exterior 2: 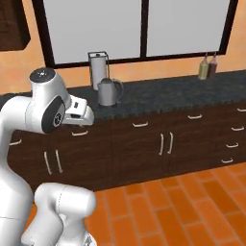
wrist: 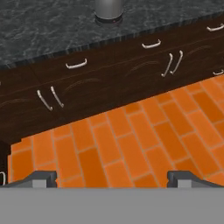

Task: Navigate to the coffee machine.

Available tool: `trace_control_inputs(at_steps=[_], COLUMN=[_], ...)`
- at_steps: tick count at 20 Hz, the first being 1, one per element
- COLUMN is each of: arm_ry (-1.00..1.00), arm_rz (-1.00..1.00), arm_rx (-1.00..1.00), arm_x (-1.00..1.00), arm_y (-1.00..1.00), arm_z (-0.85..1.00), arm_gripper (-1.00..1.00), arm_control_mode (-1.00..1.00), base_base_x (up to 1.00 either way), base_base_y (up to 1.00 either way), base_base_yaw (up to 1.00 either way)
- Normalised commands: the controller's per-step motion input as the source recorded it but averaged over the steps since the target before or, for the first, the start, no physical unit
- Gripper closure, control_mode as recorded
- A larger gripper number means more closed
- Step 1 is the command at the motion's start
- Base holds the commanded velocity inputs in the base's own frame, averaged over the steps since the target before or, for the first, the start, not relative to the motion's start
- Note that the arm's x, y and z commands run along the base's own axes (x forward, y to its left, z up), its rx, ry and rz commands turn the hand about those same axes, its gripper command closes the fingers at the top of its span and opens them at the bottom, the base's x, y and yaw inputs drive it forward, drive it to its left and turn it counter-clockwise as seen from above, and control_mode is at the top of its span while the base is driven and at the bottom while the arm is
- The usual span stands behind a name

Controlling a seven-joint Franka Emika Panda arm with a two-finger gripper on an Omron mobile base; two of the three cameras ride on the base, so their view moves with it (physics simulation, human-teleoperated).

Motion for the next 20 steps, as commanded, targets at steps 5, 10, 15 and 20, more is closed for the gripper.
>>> trace_control_inputs(at_steps=[5,10,15,20], arm_ry=[0.0,0.0,0.0,0.0], arm_rz=[0.0,0.0,0.0,0.0], arm_rx=[0.0,0.0,0.0,0.0], arm_x=[0.0,0.0,0.0,0.0], arm_y=[0.0,0.0,0.0,0.0], arm_z=[0.0,0.0,0.0,0.0], arm_gripper=[-1.0,-1.0,-1.0,-1.0], arm_control_mode=[1.0,1.0,1.0,1.0], base_base_x=[0.88,0.33,0.39,0.62], base_base_y=[-0.08,0.0,0.21,0.38], base_base_yaw=[-0.39,-0.84,-0.88,-0.81])
